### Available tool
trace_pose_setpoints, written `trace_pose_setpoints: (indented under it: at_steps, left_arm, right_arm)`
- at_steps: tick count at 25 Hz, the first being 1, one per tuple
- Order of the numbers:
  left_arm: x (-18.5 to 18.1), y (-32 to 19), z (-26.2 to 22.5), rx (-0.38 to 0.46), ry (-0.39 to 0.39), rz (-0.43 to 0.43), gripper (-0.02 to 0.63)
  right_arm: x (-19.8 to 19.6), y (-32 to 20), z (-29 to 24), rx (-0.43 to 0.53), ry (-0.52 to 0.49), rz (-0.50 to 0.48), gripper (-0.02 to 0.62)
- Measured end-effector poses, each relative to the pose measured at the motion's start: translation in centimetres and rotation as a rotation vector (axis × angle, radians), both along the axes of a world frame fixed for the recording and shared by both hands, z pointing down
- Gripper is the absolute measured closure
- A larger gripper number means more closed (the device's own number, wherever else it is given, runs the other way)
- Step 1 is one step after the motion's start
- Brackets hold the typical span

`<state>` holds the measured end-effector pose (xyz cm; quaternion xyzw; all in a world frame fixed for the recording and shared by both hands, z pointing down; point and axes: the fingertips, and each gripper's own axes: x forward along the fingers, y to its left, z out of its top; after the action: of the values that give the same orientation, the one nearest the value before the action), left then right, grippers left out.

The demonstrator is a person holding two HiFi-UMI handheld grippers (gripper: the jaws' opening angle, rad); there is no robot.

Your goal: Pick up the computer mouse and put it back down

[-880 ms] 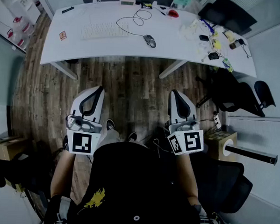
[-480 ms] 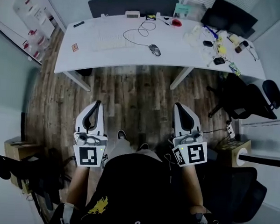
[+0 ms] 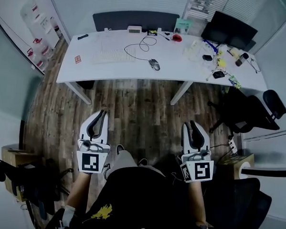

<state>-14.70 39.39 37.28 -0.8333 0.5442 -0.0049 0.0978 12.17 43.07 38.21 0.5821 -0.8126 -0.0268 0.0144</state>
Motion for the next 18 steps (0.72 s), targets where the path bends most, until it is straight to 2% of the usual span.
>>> trace_pose_setpoints:
  at_steps: [4, 13, 18]
  left_arm:
    - [0.9, -0.7, -0.6, 0.012, -0.018, 0.0, 0.532]
    - [1.9, -1.8, -1.3, -0.004, -0.036, -0.012, 0.305]
    - [2.3, -4.0, 0.4, -0.033, -0.071, -0.006, 0.293]
  right_arm:
    - [1.8, -0.2, -0.3, 0.009, -0.016, 0.018, 0.421]
    - [2.4, -1.4, 0.3, 0.002, -0.041, -0.021, 0.286]
    - [2.2, -3.8, 2.1, -0.048, -0.032, -0.044, 0.278]
